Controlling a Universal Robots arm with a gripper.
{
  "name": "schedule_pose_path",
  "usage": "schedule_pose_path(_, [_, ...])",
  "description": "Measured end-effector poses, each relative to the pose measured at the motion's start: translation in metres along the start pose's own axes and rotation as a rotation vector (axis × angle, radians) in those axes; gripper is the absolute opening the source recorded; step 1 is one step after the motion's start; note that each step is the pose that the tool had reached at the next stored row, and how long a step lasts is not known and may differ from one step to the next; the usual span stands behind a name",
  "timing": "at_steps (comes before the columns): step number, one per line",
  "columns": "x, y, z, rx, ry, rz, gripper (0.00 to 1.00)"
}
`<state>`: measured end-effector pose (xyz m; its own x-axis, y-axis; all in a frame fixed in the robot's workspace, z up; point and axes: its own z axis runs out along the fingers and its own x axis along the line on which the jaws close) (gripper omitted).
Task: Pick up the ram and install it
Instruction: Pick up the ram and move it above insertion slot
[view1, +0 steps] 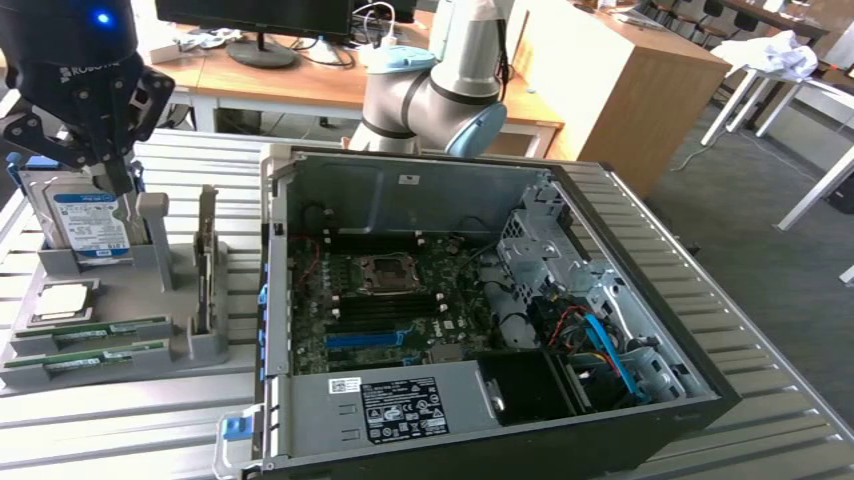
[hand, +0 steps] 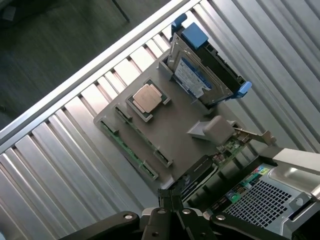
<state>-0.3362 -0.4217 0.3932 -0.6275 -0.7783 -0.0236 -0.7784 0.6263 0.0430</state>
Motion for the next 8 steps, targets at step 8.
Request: schedule_pose_path(8, [0.0,0.0,-0.0001,-0.0019,0.0037,-0.081,0.1])
